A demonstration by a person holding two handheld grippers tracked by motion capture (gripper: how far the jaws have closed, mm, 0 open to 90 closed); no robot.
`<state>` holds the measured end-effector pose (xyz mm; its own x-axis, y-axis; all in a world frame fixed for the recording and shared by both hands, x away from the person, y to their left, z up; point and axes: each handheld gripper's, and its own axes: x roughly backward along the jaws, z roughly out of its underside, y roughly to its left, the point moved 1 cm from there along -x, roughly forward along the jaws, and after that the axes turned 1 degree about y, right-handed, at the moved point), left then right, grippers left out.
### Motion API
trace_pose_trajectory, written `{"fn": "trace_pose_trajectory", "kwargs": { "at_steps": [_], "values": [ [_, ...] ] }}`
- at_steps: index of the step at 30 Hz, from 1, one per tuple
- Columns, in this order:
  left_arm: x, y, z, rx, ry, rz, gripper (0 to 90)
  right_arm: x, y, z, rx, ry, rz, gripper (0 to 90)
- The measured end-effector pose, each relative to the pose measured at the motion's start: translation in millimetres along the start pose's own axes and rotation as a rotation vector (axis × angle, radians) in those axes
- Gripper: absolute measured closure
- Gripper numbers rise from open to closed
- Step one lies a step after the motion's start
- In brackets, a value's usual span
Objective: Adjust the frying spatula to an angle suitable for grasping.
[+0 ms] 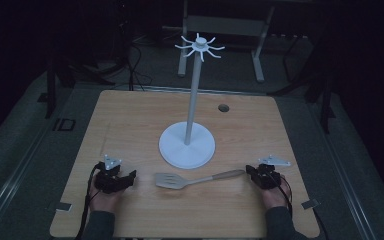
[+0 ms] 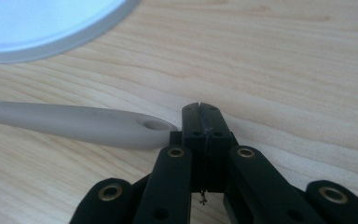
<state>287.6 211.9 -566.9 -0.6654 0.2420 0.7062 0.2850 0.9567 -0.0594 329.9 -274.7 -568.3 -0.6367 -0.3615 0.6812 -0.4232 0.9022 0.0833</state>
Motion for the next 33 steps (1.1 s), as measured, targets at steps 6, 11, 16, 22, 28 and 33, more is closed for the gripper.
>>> {"fn": "trace_pose_trajectory", "kwargs": {
  "at_steps": [6, 11, 16, 22, 28, 33],
  "values": [
    [0.8, -0.4, -1.4, -0.002, -0.012, -0.003, 34.2, -7.1, 3.7, -0.7, -0.029, -0.001, -0.035, 90.0],
    [4.7, 2.2, -2.4, 0.013, -0.04, -0.01, 34.4, -12.8, 17.7, -4.0, 0.0, 0.0, -0.06, 90.0],
    [5.7, 3.7, -2.0, 0.016, -0.041, -0.009, 34.5, -17.0, 38.3, -5.2, 0.042, 0.001, -0.089, 90.0],
    [6.1, 3.7, -1.8, 0.015, -0.042, -0.012, 34.6, -22.8, 56.3, -5.6, 0.053, -0.015, -0.111, 90.0],
    [6.7, 3.8, -1.8, 0.014, -0.045, -0.014, 34.7, -25.6, 70.2, -7.4, 0.101, -0.018, -0.115, 89.7],
    [6.4, 4.8, -2.2, 0.016, -0.046, -0.017, 35.1, -6.8, 63.8, -11.2, 0.11, -0.078, -0.066, 74.4]
  ]
}}
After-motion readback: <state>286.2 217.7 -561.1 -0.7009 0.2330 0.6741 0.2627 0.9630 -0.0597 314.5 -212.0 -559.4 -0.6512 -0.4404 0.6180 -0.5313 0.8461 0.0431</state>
